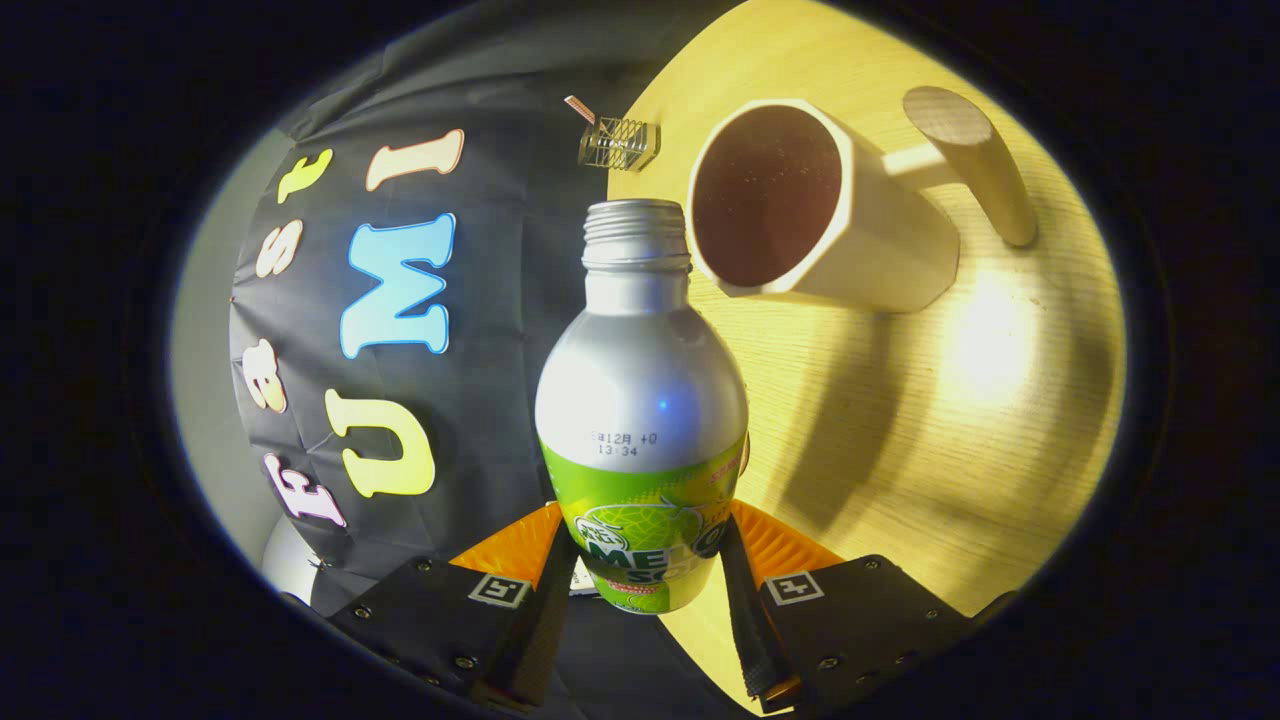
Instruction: Take the bottle from table, then pour the juice into the cup, finally place the bottle on the coaster
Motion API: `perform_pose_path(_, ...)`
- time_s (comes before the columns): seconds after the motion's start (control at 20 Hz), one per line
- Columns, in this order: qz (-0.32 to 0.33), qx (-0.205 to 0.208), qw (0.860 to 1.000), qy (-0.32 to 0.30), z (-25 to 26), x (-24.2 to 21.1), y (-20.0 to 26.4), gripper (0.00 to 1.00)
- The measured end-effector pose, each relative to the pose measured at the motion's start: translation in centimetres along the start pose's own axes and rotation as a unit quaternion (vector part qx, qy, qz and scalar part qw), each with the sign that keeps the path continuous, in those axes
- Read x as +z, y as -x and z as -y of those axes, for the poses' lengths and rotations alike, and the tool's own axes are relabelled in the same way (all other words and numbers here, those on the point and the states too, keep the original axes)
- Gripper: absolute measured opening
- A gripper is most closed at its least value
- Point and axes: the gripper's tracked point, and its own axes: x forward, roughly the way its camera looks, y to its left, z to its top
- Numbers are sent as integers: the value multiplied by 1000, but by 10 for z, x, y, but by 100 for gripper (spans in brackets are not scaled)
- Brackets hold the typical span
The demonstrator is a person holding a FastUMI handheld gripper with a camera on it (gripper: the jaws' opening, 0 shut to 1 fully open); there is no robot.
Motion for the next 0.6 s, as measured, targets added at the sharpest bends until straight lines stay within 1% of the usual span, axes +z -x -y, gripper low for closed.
perform_pose_path(0.6,-12,-1,998,-64,-6,-4,4,71)
